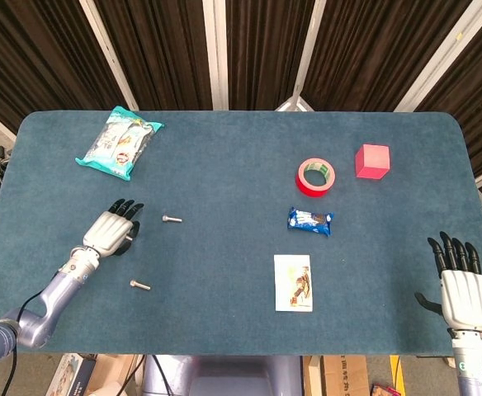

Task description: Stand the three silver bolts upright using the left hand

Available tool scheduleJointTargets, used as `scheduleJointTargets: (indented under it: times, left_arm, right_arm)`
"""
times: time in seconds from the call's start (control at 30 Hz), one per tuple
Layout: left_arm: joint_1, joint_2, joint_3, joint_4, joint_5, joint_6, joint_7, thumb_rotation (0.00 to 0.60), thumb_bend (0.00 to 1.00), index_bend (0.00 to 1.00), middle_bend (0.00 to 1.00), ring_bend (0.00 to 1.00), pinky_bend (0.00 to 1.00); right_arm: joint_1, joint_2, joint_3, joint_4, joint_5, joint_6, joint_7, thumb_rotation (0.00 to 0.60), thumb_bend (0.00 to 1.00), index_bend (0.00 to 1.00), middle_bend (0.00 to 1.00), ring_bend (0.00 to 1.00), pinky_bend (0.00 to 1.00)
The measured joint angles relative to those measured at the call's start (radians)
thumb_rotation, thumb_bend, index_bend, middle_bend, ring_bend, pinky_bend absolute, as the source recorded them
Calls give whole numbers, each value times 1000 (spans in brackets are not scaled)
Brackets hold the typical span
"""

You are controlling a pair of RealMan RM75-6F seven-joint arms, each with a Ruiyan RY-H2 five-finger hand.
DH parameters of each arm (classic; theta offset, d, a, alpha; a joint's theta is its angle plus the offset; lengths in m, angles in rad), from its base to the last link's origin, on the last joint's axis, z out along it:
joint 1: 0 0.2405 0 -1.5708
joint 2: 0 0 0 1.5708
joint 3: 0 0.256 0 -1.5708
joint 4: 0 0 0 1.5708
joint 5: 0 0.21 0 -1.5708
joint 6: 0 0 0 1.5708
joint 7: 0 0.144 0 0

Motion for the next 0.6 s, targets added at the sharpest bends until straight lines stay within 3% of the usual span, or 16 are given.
scheduleJointTargets:
  times: [0.6]
  left_arm:
    - [-3, 5, -2, -11, -24, -2, 39, 600, 542, 551, 51, 0, 0]
  right_arm:
    - [-2, -5, 7, 1, 9, 7, 5, 600, 0, 120, 37, 0, 0]
